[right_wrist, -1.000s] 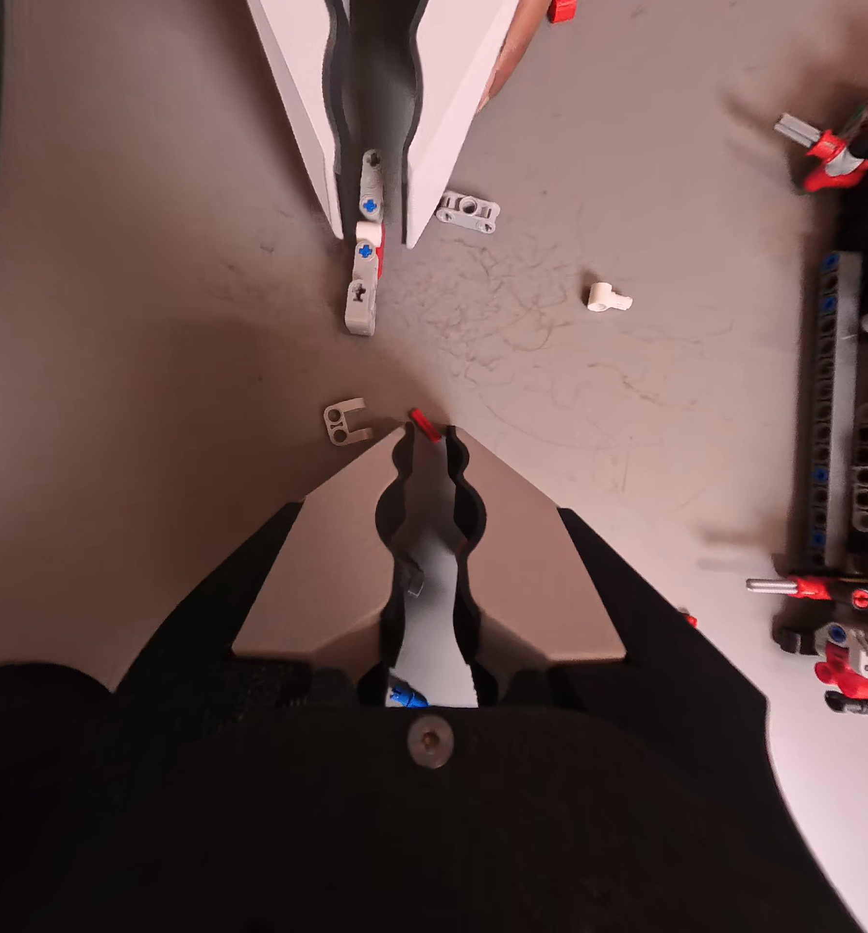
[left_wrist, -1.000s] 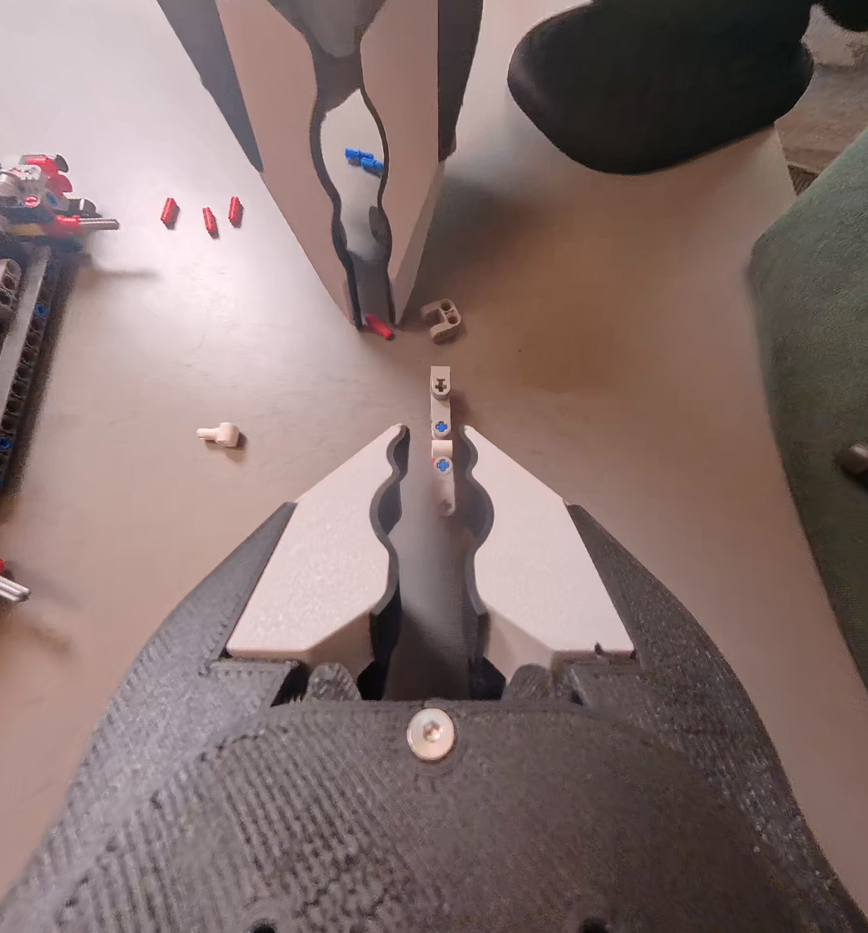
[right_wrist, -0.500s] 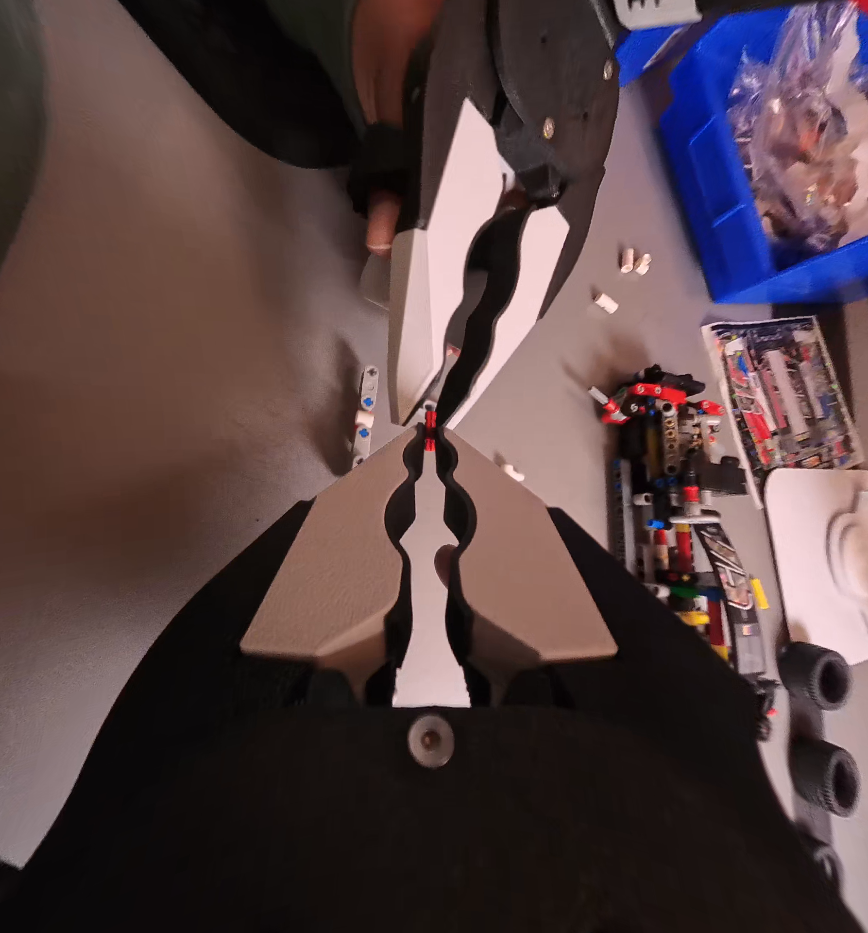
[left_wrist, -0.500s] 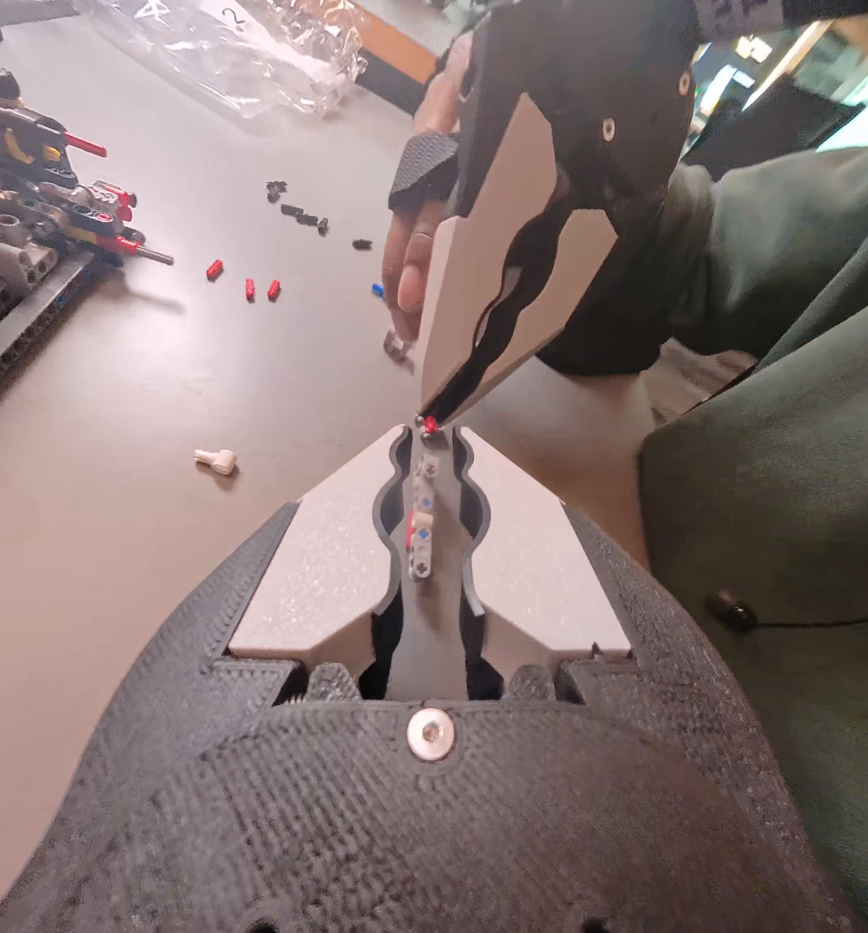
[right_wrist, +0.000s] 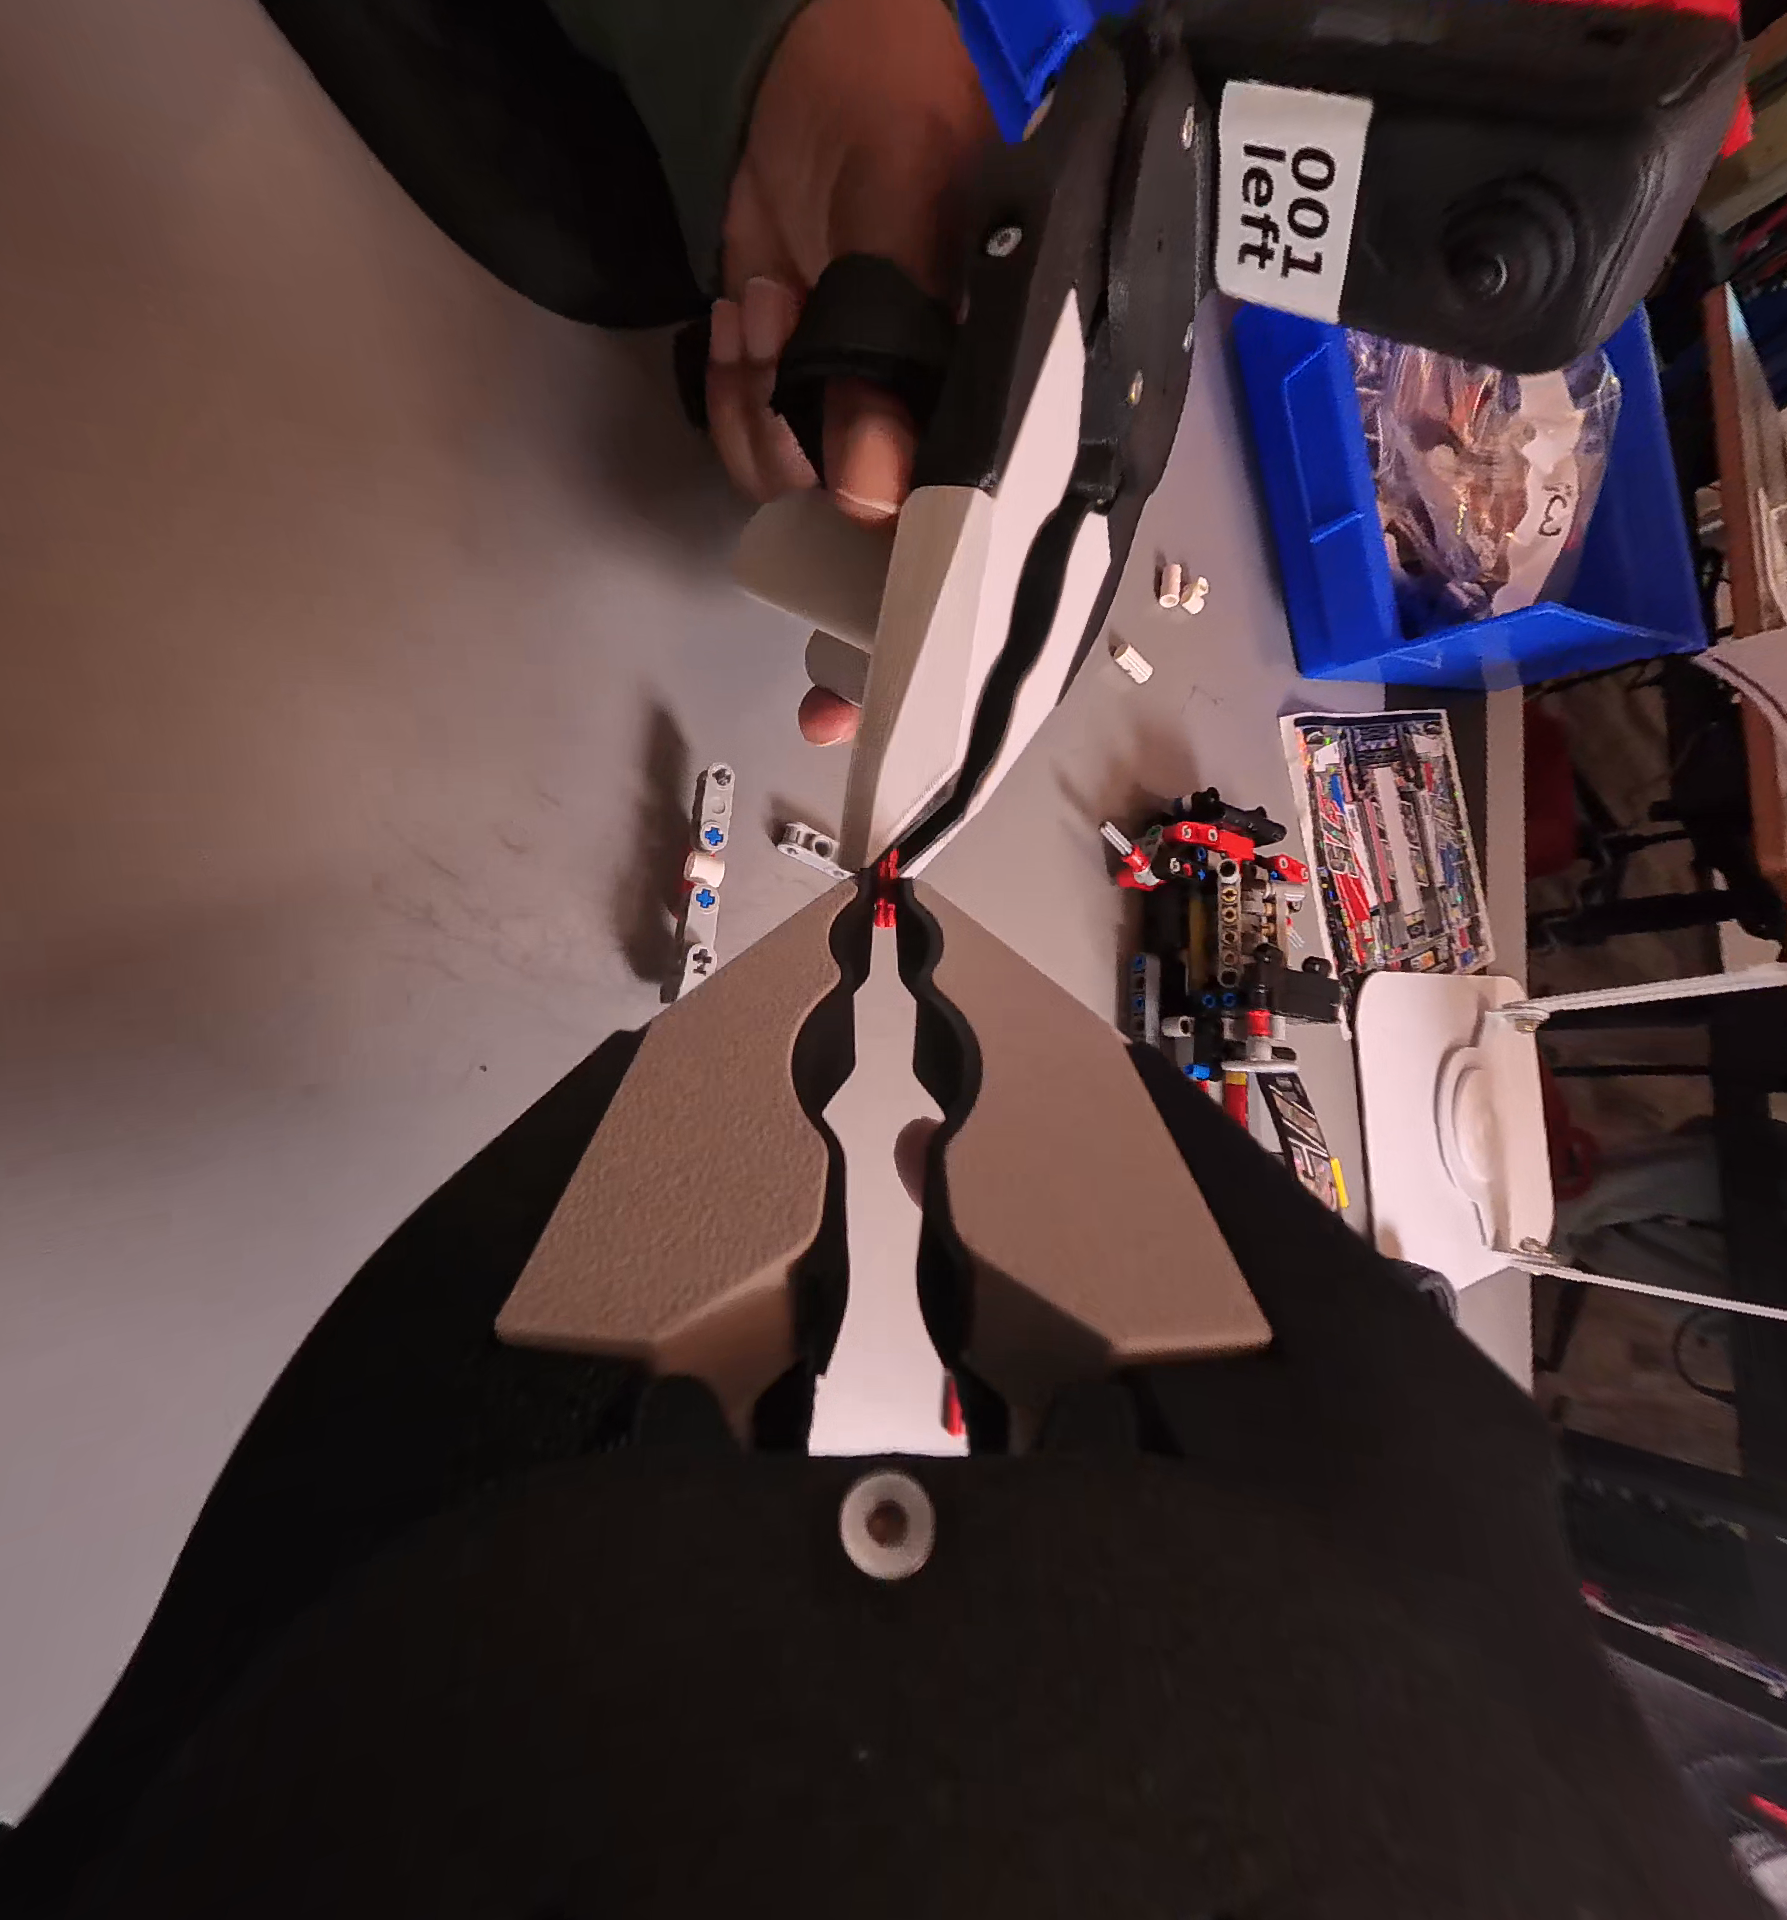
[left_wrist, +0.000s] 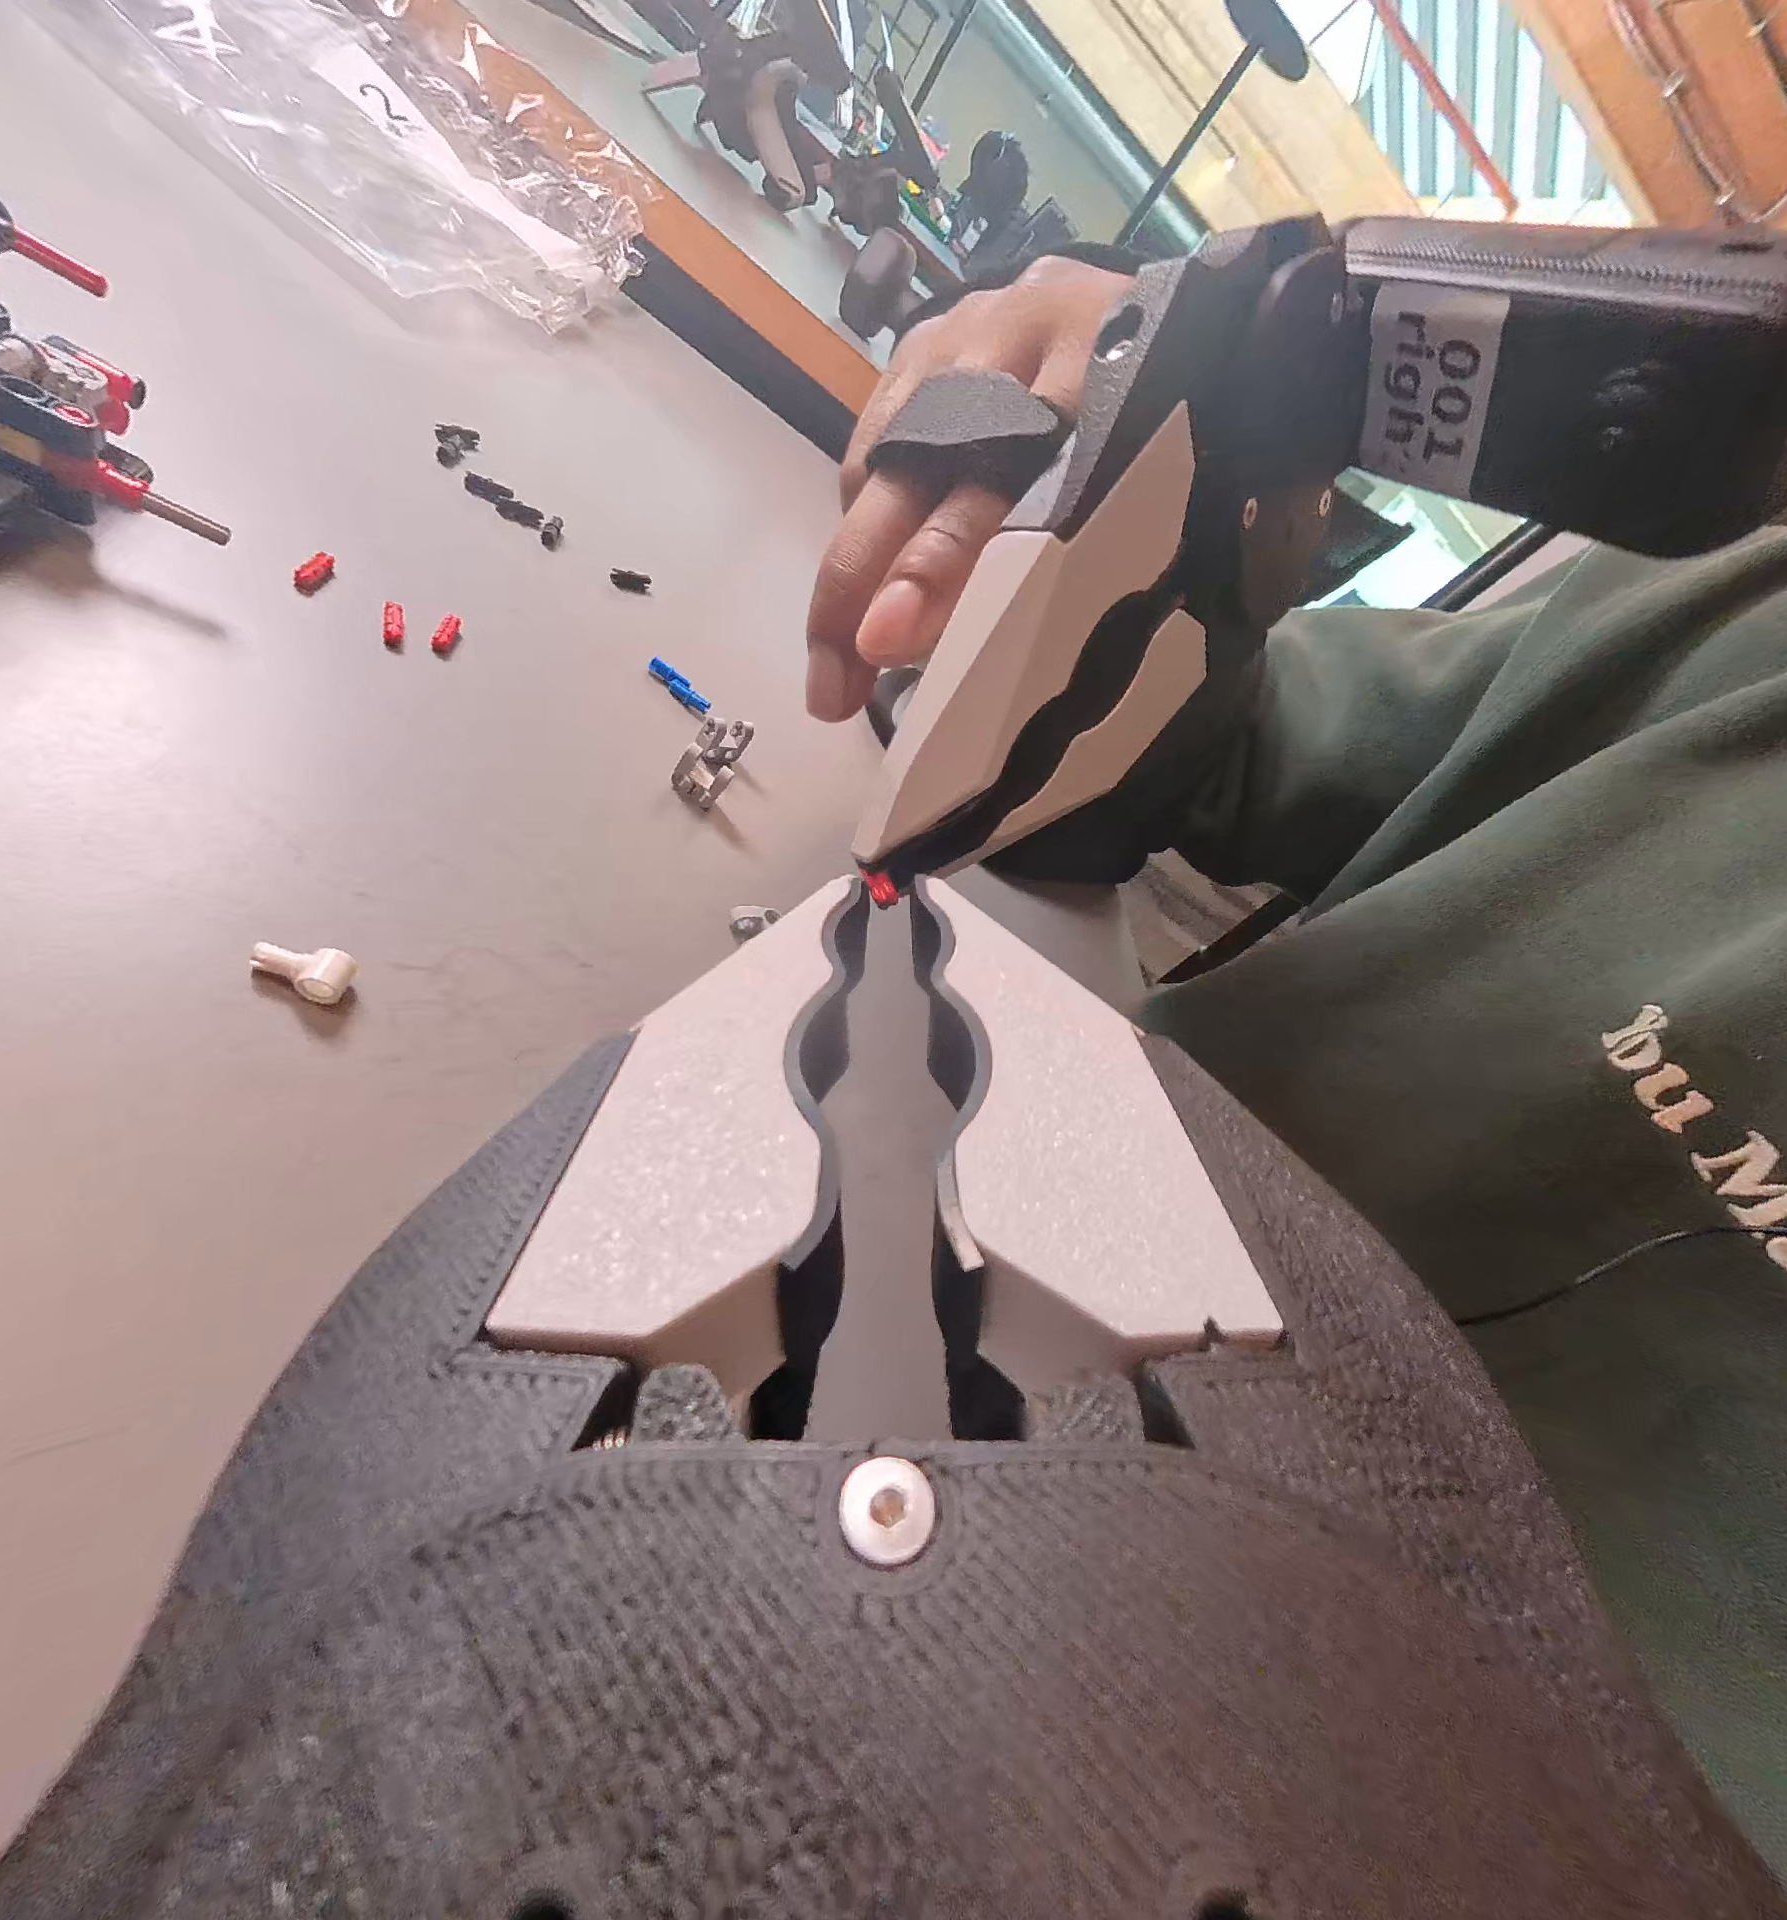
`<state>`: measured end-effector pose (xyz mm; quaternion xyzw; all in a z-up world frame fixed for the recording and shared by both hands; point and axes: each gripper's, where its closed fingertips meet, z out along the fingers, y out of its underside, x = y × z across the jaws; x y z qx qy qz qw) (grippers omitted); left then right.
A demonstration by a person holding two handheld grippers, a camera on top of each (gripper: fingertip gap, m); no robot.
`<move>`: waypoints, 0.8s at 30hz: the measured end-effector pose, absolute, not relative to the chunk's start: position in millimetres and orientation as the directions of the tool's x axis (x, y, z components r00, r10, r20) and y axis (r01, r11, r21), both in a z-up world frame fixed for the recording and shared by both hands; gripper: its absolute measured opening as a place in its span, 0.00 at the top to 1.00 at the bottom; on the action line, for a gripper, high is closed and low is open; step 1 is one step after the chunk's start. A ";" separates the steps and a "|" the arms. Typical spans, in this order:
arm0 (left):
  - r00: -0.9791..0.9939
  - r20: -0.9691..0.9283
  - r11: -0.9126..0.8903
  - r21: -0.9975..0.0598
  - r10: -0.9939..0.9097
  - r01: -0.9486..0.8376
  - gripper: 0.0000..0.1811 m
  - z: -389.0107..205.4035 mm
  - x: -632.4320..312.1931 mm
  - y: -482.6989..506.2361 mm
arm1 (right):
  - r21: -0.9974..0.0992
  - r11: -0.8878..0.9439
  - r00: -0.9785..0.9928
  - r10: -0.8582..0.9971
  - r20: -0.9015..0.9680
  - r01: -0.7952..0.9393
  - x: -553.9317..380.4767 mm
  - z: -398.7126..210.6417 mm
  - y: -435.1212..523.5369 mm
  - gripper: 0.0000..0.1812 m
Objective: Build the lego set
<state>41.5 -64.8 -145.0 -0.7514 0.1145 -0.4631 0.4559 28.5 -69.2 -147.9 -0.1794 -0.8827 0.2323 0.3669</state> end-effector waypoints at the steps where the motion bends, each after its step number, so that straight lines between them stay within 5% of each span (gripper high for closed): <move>1: 0.536 0.603 -0.564 -0.784 -0.591 0.260 0.97 -145.0 41.5 -64.7 | -0.530 0.835 -0.664 0.480 0.574 0.145 28.9 -148.1 -69.1 0.99; 7: 0.534 0.597 -0.552 -0.790 -0.598 0.265 0.99 -144.2 40.9 -64.4 | -0.525 0.840 -0.645 0.477 0.597 0.136 29.0 -146.0 -69.2 0.99; 15: 0.570 0.347 -0.272 -0.938 -0.745 0.215 0.99 -106.8 42.0 -72.1 | -0.882 0.455 -0.632 0.721 0.285 0.122 36.2 -109.1 -62.6 0.93; 24: 0.560 0.252 -0.186 -0.967 -0.789 0.172 0.99 -100.6 52.4 -79.0 | -0.952 0.302 -0.695 0.694 0.186 0.047 45.0 -97.0 -84.7 0.95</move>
